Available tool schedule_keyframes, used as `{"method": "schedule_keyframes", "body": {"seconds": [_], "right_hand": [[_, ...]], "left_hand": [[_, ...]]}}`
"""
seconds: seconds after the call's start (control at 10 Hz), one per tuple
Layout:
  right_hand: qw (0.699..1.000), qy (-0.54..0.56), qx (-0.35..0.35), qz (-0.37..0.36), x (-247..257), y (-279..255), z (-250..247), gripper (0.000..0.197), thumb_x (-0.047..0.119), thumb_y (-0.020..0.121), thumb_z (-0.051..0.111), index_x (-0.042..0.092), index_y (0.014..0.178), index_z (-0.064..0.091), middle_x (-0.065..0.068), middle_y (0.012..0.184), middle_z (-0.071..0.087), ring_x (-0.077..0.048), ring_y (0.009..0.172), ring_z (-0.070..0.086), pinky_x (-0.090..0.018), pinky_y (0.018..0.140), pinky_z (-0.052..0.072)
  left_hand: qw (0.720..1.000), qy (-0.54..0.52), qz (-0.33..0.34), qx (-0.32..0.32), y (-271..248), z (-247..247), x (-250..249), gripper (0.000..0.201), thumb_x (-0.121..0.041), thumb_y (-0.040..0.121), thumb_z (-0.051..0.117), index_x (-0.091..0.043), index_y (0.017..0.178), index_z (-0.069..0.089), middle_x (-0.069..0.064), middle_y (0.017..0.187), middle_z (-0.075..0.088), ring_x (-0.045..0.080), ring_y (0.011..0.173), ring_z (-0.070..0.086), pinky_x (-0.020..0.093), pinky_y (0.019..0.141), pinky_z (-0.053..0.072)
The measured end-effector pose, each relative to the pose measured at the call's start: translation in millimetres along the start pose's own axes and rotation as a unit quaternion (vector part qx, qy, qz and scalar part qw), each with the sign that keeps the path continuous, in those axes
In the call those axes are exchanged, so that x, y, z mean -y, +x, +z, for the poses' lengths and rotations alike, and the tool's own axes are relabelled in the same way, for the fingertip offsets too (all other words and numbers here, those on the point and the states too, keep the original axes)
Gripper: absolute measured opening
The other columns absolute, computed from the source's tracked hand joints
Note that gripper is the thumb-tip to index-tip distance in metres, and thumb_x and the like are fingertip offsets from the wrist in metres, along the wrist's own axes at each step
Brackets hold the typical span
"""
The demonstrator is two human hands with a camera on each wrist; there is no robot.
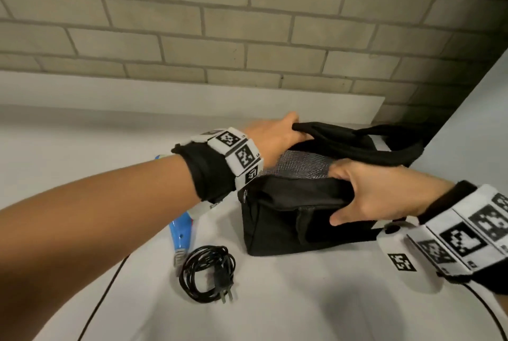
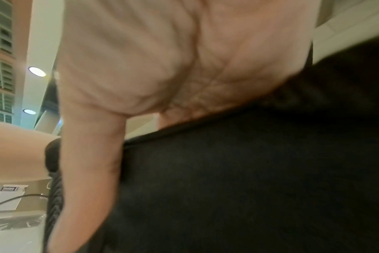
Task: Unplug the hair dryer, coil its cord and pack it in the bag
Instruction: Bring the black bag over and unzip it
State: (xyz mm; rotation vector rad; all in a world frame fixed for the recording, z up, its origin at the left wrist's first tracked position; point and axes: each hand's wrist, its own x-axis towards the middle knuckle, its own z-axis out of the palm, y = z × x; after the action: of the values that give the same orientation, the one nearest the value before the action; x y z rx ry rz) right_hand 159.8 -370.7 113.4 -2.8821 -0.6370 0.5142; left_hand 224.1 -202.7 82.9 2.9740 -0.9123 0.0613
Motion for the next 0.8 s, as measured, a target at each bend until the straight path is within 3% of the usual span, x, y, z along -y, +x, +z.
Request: {"method": "schedule_keyframes", "body": {"seconds": [0.1, 0.2, 0.3, 0.4, 0.5, 0.6, 0.7, 0.8], "right_hand": [[0.997, 0.055, 0.043, -0.021, -1, -8, -8, 0.018, 0.025, 0.065, 0.076, 0.021, 0.069, 0.058, 0.008, 0.056, 0.060, 0.002, 0.046, 0.054, -0.010, 0.040, 0.036], [0.981, 0.105, 0.161, -0.041, 5, -15, -7, 0.018, 0.018, 0.066, 0.075, 0.014, 0.071, 0.059, 0.003, 0.053, 0.059, -0.003, 0.041, 0.052, -0.015, 0.038, 0.039], [0.971, 0.095, 0.213, -0.054, 3, -25, -11, 0.024, 0.022, 0.065, 0.075, 0.024, 0.082, 0.058, 0.004, 0.070, 0.068, -0.010, 0.058, 0.064, -0.025, 0.051, 0.051], [0.988, 0.106, 0.090, -0.062, -16, -28, -27, 0.043, 0.053, 0.052, 0.078, 0.044, 0.089, 0.057, 0.014, 0.082, 0.070, -0.011, 0.074, 0.068, -0.033, 0.063, 0.057], [0.995, 0.051, -0.006, -0.088, -22, -29, -15, 0.043, 0.041, 0.052, 0.081, 0.055, 0.079, 0.051, 0.040, 0.079, 0.059, 0.012, 0.074, 0.058, -0.020, 0.061, 0.052], [0.998, 0.006, 0.008, -0.070, -16, -27, 1, 0.051, 0.027, 0.063, 0.079, 0.061, 0.076, 0.044, 0.059, 0.079, 0.040, 0.025, 0.079, 0.047, -0.010, 0.059, 0.044], [0.999, -0.011, -0.027, -0.031, -18, -21, -5, 0.058, 0.016, 0.056, 0.083, 0.058, 0.074, 0.048, 0.031, 0.070, 0.061, -0.001, 0.068, 0.058, -0.014, 0.059, 0.040], [0.990, -0.095, -0.105, -0.002, -25, -15, -2, 0.063, 0.010, 0.050, 0.086, 0.051, 0.075, 0.045, 0.032, 0.064, 0.047, -0.005, 0.075, 0.047, -0.031, 0.087, 0.031]], "left_hand": [[0.999, 0.035, -0.032, -0.023, 7, -1, 3, 0.050, -0.003, 0.088, 0.045, -0.018, 0.134, 0.034, 0.016, 0.116, 0.040, 0.033, 0.088, 0.053, 0.036, 0.064, 0.039], [0.995, 0.068, -0.057, -0.039, 12, 3, 9, 0.055, -0.002, 0.087, 0.047, -0.022, 0.136, 0.033, 0.016, 0.124, 0.037, 0.035, 0.097, 0.052, 0.035, 0.068, 0.041], [0.989, 0.089, -0.102, -0.050, 14, 5, 15, 0.054, -0.005, 0.088, 0.044, -0.021, 0.138, 0.031, 0.014, 0.135, 0.035, 0.035, 0.108, 0.050, 0.036, 0.068, 0.038], [0.990, 0.078, -0.090, -0.077, 12, -1, 21, 0.053, -0.007, 0.090, 0.040, -0.021, 0.139, 0.029, 0.015, 0.136, 0.034, 0.035, 0.110, 0.047, 0.036, 0.068, 0.035], [0.992, 0.043, -0.082, -0.087, 12, -7, 22, 0.046, -0.011, 0.094, 0.034, -0.022, 0.138, 0.032, 0.018, 0.132, 0.034, 0.033, 0.106, 0.048, 0.036, 0.068, 0.032], [0.994, 0.016, -0.053, -0.099, 14, -4, 19, 0.052, -0.007, 0.087, 0.047, -0.021, 0.136, 0.036, 0.018, 0.131, 0.036, 0.035, 0.100, 0.053, 0.036, 0.067, 0.043], [0.995, -0.044, -0.024, -0.081, 14, 0, 12, 0.053, -0.016, 0.083, 0.050, -0.024, 0.134, 0.038, 0.015, 0.132, 0.036, 0.030, 0.097, 0.055, 0.039, 0.077, 0.049], [0.992, -0.084, 0.021, -0.090, 11, -4, 9, 0.056, -0.013, 0.081, 0.047, -0.026, 0.135, 0.038, 0.013, 0.134, 0.039, 0.029, 0.101, 0.055, 0.037, 0.084, 0.047]]}}
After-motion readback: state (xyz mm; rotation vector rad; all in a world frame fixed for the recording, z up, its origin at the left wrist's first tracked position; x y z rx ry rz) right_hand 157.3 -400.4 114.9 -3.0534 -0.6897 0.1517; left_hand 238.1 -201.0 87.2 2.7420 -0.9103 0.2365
